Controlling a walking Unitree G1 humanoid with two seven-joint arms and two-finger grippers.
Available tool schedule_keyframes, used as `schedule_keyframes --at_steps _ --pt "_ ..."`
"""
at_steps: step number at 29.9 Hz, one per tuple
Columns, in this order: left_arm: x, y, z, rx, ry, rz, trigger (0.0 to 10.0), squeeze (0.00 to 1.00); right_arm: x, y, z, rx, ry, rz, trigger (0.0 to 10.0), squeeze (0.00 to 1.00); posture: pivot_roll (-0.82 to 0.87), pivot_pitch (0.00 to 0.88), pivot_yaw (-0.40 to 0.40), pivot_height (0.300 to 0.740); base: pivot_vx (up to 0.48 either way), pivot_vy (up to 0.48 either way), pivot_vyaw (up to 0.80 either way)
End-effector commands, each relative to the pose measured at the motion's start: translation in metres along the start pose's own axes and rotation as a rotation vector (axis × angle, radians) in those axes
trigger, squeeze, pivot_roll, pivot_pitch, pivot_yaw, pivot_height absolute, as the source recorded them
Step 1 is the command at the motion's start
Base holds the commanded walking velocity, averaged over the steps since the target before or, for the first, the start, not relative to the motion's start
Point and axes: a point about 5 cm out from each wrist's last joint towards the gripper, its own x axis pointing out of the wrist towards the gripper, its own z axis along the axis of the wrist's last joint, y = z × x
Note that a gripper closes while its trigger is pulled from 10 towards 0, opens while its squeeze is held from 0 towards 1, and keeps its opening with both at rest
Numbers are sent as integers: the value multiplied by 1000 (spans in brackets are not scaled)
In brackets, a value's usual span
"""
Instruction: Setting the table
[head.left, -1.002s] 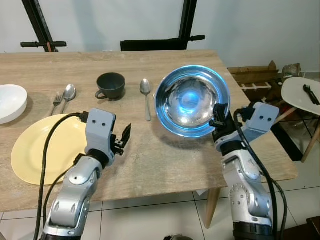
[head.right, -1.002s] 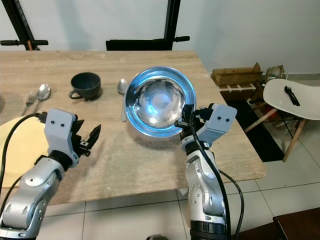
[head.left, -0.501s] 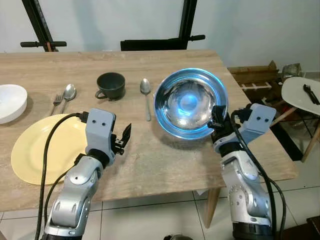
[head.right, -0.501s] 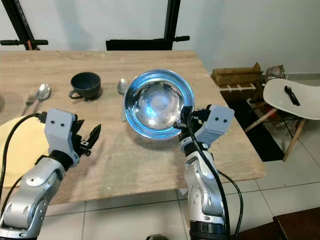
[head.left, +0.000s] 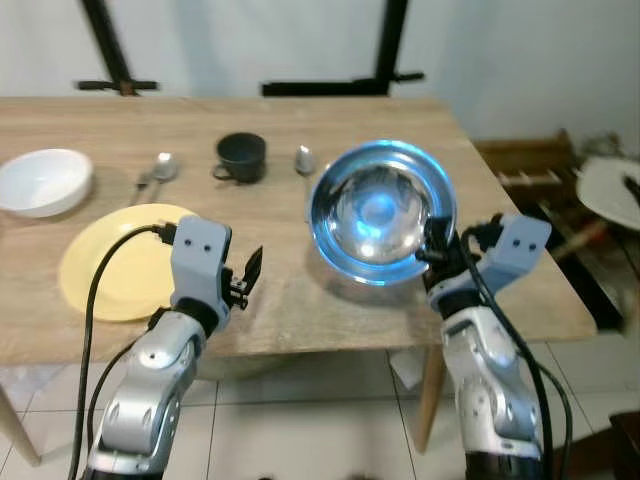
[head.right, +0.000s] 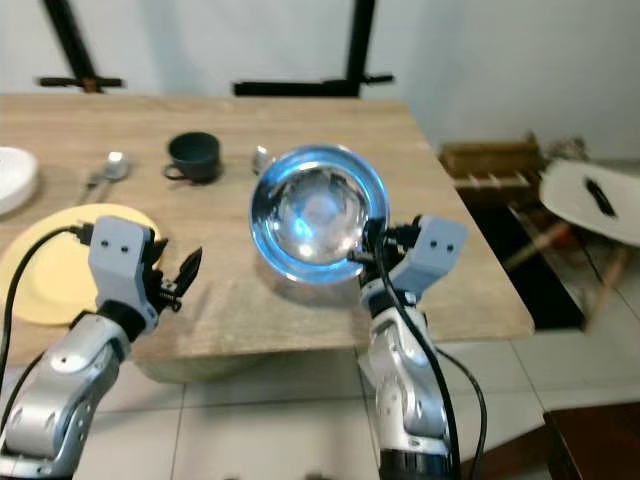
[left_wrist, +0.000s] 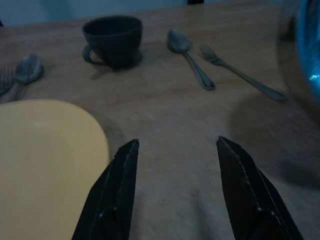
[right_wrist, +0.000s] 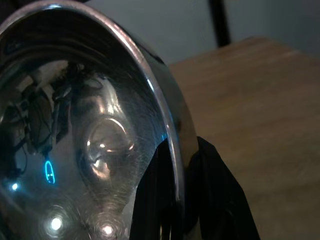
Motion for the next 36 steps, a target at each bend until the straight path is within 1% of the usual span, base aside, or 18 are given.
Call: schedule_keyframes --at_steps 1,36 --pt "0 -2 -2 -2 14 -8 10000 0 -2 -1 1 7 -18 -13 10000 0 -85 7 20 740 -382 0 0" --pt "2 -4 -1 -3 16 -12 10000 0 -2 -2 0 0 -18 -19 10000 0 -90 8 24 740 -379 0 0"
